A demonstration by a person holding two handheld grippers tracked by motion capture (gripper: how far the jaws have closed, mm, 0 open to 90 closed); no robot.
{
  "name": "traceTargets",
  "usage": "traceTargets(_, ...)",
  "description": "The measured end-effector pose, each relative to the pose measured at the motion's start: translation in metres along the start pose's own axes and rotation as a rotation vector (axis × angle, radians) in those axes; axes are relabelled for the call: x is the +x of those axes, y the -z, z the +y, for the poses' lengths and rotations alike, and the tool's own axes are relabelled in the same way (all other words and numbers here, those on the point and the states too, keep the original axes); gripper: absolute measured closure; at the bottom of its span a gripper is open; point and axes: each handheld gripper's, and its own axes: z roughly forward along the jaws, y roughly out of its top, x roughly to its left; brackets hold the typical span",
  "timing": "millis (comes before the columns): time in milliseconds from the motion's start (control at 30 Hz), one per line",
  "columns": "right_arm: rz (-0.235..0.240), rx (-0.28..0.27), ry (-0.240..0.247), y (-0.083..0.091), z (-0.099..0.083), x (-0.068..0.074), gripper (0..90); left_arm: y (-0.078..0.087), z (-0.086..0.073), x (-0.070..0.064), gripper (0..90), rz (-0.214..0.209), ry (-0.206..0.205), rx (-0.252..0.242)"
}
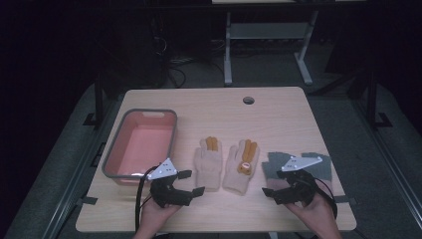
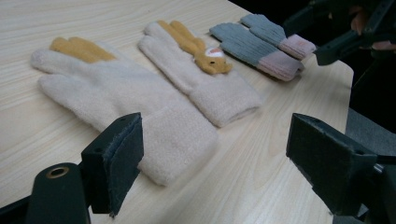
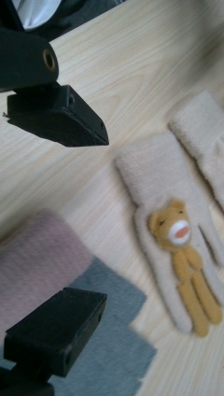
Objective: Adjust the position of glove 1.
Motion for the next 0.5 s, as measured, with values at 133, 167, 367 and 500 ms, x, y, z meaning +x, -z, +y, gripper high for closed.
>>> traceTargets(133,0.003,0.014,0.022,-0.002,0.011,-0.001,19.3,0.000,0.001,0.000,18.5,-0.003,-0.005,0.002)
traceTargets(167,0.009,0.020,0.031,-0.002,0.019,0.000,20.2,0.001,0.001,0.000,18.6,-0.008,-0.003,0.002)
traceTargets(367,0.028,0.037,0.065,-0.004,0.036,0.000,21.0,0.001,0.001,0.000,19.4,-0.014,-0.002,0.001)
traceTargets(500,0.030,0.052,0.091,-0.007,0.048,0.002,21.0,0.002,0.002,-0.001,19.1,-0.001,-0.016,-0.009)
